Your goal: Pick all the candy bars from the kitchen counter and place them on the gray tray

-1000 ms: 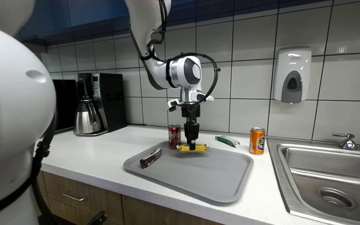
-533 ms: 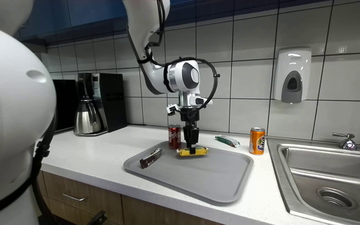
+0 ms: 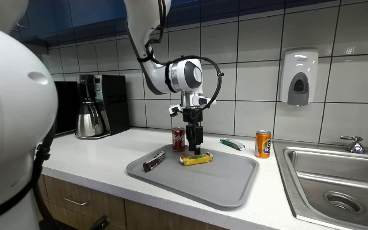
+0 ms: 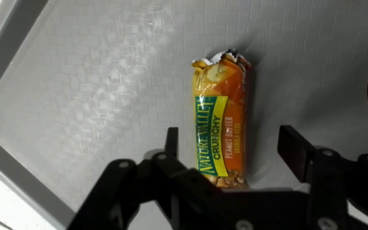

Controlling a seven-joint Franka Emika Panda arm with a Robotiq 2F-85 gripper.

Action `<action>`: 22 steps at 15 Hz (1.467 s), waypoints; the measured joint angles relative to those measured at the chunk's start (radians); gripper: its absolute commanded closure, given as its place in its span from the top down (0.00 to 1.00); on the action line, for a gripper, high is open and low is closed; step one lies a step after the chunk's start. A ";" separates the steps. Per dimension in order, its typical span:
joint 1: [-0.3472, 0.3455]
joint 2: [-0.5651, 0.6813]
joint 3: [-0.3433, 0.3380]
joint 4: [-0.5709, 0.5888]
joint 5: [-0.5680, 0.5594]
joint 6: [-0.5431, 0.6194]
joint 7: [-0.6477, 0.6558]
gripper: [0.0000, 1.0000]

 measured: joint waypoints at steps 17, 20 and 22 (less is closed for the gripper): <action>-0.026 -0.087 -0.031 0.040 0.003 -0.004 -0.001 1.00; -0.026 -0.087 -0.031 0.049 0.004 -0.007 -0.007 1.00; -0.026 -0.087 -0.031 0.049 0.004 -0.008 -0.008 1.00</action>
